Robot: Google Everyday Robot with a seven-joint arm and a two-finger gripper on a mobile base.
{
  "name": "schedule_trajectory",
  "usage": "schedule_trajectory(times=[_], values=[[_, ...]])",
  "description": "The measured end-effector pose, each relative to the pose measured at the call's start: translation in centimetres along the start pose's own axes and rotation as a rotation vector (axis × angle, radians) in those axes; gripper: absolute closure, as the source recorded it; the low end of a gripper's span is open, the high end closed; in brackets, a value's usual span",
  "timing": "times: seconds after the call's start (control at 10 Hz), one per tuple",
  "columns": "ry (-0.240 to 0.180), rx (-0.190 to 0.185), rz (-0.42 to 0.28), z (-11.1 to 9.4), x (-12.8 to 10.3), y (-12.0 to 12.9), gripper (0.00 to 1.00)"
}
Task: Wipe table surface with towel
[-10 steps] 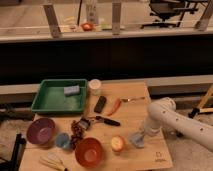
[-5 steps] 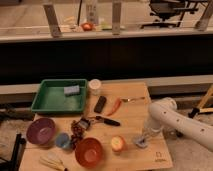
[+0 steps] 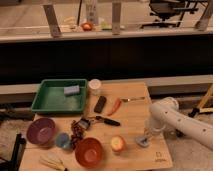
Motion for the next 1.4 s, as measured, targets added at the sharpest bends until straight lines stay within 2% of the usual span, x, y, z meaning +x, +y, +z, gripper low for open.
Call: schedule_trajectory(times=[0.3,0.5,0.7,0.9,1.1,1.4], values=[[0.009,0.033,0.029,-0.5,1.7,-0.9,1.0],[0.012,0.063,0.015,-1.3,2.2,-2.4,1.0],[0.009,0.076,-0.037,-1.6,0.5,-3.7,1.0],[-0.006,0.095,-0.114,-2.3,-2.2,-4.7,1.0],[-0.026,0.102,-0.167,-2.7,-3.8,-3.9,1.0],[-0.062,0.072,-0.212,-2.4,-5.3,-0.5,1.0]])
